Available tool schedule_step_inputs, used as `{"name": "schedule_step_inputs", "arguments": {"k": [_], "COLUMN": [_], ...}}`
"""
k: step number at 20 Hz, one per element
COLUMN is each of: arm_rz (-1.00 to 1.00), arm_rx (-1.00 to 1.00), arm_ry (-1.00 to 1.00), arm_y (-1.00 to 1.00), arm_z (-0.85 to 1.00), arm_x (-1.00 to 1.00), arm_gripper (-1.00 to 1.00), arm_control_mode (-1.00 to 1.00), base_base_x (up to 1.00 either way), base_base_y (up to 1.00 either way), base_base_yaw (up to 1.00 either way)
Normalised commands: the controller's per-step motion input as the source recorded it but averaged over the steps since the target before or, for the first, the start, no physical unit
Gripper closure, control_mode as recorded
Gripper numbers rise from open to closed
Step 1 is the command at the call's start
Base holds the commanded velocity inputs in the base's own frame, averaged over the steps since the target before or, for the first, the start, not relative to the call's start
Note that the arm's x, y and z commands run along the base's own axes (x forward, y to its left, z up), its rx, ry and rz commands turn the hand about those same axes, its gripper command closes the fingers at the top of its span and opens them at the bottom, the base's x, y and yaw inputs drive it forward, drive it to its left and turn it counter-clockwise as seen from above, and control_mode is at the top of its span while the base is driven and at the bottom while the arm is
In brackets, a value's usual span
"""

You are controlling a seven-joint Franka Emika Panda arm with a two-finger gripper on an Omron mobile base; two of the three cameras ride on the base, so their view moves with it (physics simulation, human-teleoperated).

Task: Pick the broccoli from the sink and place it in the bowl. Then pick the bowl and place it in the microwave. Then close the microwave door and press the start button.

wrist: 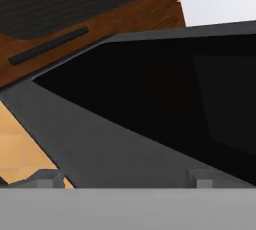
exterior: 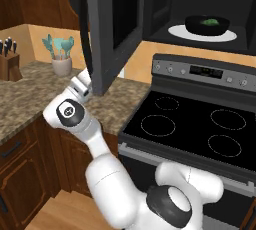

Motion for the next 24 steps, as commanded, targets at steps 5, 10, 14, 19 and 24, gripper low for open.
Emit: {"name": "schedule_step_inputs", "arguments": {"k": [5, 10, 14, 19, 24], "arm_rz": [-0.02, 0.0, 0.0, 0.0, 0.0], "arm_rx": [0.0, 0.01, 0.0, 0.0, 0.0], "arm_ry": [-0.03, 0.01, 0.07, 0.09, 0.11], "arm_y": [-0.78, -0.88, -0.86, -0.89, -0.84], "arm_z": [0.16, 0.28, 0.26, 0.24, 0.24], "arm_x": [-0.62, -0.65, -0.58, -0.51, -0.41], "arm_gripper": [-1.0, -1.0, -1.0, -1.0, -1.0], "arm_control_mode": [-1.0, -1.0, -1.0, -1.0, -1.0], "base_base_x": [0.0, 0.0, 0.0, 0.0, 0.0], "base_base_y": [0.0, 0.0, 0.0, 0.0, 0.0], "base_base_yaw": [0.0, 0.0, 0.0, 0.0, 0.0]}}
